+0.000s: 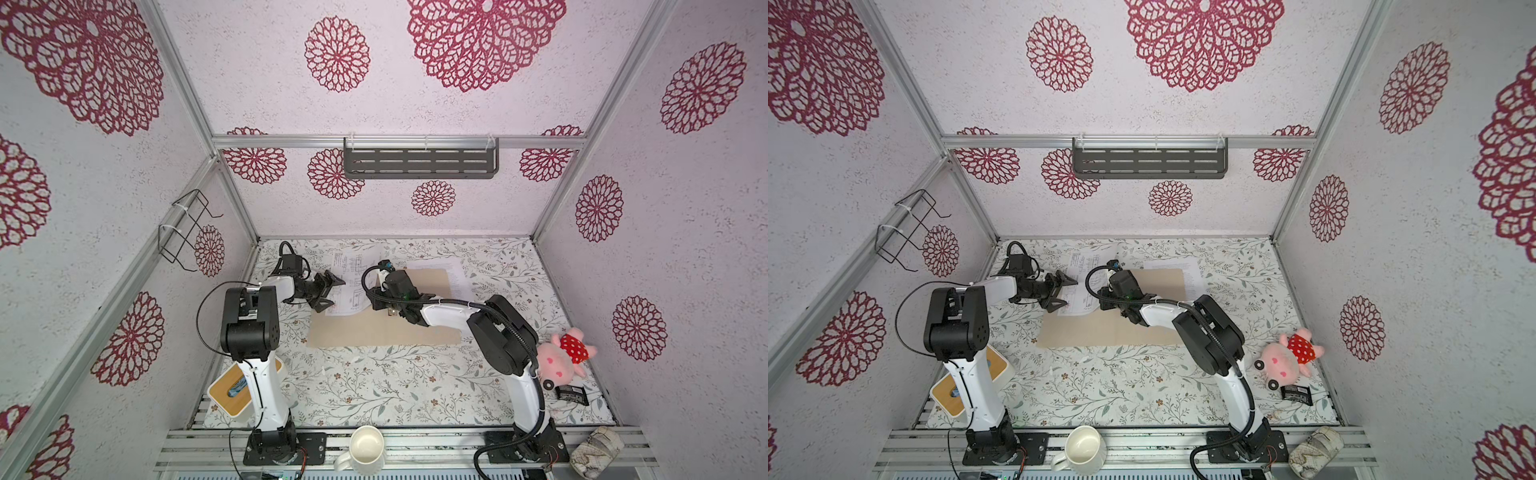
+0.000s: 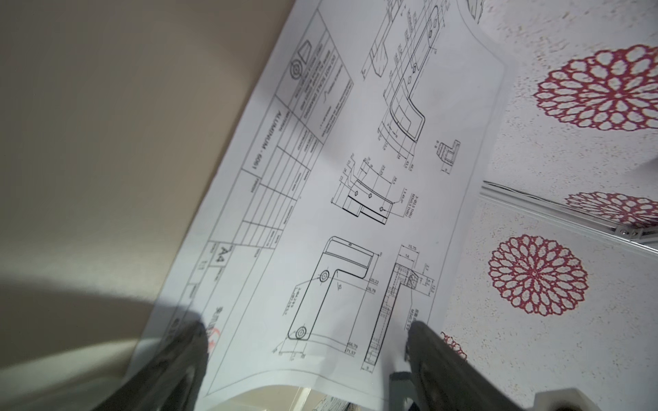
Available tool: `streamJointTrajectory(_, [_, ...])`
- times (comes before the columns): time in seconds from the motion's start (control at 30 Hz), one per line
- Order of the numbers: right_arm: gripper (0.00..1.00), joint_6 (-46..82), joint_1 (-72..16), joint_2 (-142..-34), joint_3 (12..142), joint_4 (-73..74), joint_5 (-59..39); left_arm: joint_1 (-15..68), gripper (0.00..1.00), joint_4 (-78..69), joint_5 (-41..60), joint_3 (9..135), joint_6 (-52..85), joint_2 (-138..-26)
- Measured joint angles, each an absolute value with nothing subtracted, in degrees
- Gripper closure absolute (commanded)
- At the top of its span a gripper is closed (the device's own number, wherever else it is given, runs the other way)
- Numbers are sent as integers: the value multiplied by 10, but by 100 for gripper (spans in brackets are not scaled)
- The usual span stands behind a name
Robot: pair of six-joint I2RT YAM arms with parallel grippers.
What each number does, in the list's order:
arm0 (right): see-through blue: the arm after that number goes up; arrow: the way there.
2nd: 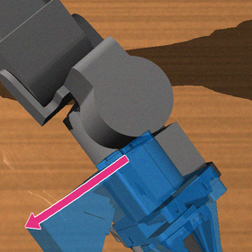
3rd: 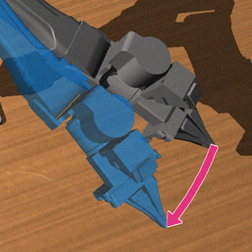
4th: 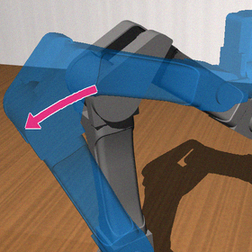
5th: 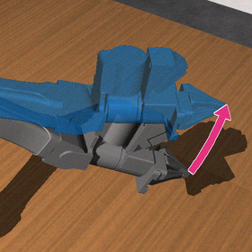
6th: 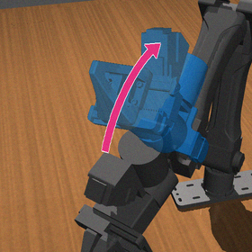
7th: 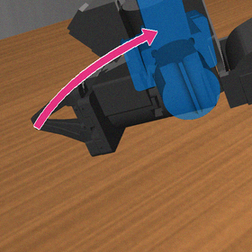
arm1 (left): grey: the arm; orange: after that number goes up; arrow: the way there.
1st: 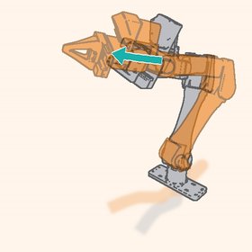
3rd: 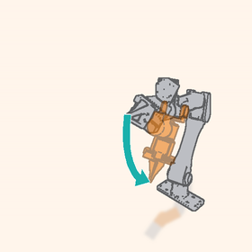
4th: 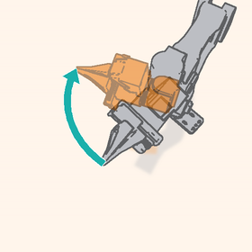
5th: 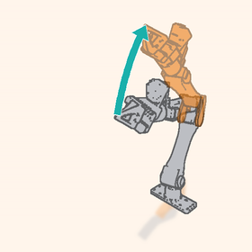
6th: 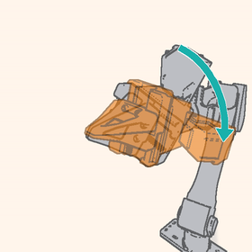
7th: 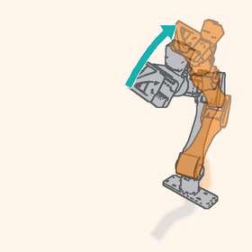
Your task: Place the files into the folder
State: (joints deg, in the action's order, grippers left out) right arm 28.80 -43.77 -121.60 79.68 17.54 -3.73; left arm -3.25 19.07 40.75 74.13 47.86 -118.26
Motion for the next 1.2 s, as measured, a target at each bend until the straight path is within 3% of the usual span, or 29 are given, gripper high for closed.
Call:
streamJointTrajectory(0.17, [55,315,-423,-1229,802,167,-64,-33,10,189,408,736,473,-1180])
streamJointTrajectory(0.4, [46,359,-405,-1252,809,163,-112,-33,10,187,408,731,467,-1177])
streamJointTrajectory(0.77, [45,401,-372,-1267,847,152,-164,-35,11,181,413,726,463,-1176])
streamJointTrajectory(1.2, [49,411,-337,-1373,1000,85,-218,-38,11,163,419,705,456,-1166])
